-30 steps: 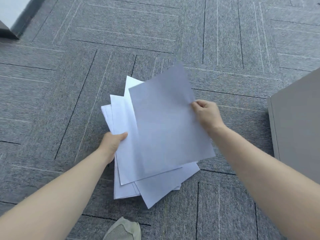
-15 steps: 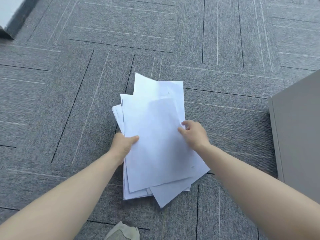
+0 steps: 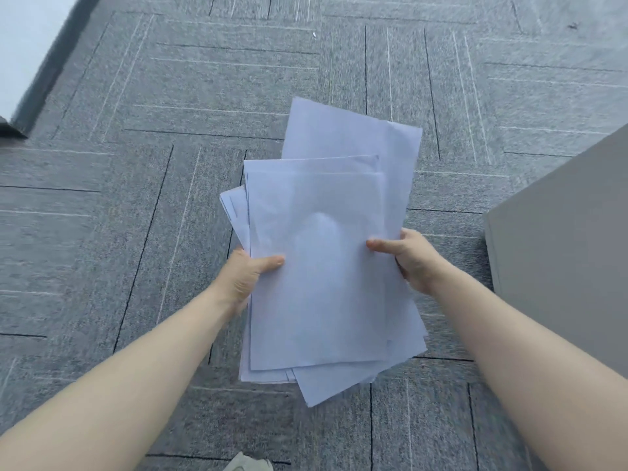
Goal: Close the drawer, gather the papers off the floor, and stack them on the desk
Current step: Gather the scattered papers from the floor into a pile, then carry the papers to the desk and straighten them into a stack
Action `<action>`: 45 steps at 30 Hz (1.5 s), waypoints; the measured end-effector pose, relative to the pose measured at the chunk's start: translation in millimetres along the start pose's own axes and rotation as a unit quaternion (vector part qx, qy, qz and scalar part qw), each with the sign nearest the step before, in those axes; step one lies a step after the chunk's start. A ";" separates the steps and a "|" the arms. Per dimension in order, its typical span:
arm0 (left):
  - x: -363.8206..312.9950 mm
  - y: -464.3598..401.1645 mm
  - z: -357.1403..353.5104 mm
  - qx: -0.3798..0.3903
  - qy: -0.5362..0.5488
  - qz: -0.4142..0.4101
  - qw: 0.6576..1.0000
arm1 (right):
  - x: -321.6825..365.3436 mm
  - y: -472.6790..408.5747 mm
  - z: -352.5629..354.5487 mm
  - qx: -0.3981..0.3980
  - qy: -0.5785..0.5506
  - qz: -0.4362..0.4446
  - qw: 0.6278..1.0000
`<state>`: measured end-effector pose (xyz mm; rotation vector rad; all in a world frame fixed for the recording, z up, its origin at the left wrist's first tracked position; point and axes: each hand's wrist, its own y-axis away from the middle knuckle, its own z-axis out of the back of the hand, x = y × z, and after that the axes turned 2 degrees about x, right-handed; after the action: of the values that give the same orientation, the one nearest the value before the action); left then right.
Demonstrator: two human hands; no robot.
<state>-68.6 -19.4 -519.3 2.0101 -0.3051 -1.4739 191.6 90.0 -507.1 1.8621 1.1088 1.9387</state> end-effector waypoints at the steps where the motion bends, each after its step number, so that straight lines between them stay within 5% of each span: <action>1: -15.0 6.1 -8.8 0.005 0.001 -0.001 1.000 | 12.2 8.9 0.1 -0.012 -0.012 0.008 1.000; 17: -311.3 182.8 -138.5 -0.083 -0.045 -0.065 0.993 | 278.8 241.5 -28.3 -0.180 -0.012 0.120 0.976; 27: -496.3 307.4 -250.3 -0.053 -0.089 -0.134 0.986 | 452.0 407.8 -24.1 -0.308 -0.028 0.200 0.930; 37: -615.6 425.3 -385.8 0.099 -0.079 -0.199 0.972 | 553.7 576.0 33.8 -0.457 -0.077 0.299 0.834; 45: -610.5 475.5 -485.6 0.200 -0.122 -0.223 0.946 | 539.6 666.8 89.2 -0.532 -0.107 0.377 0.751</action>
<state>245.5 94.3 331.0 2.3203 -0.2787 -2.0906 404.4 7.4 324.5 1.7430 -0.8873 1.8677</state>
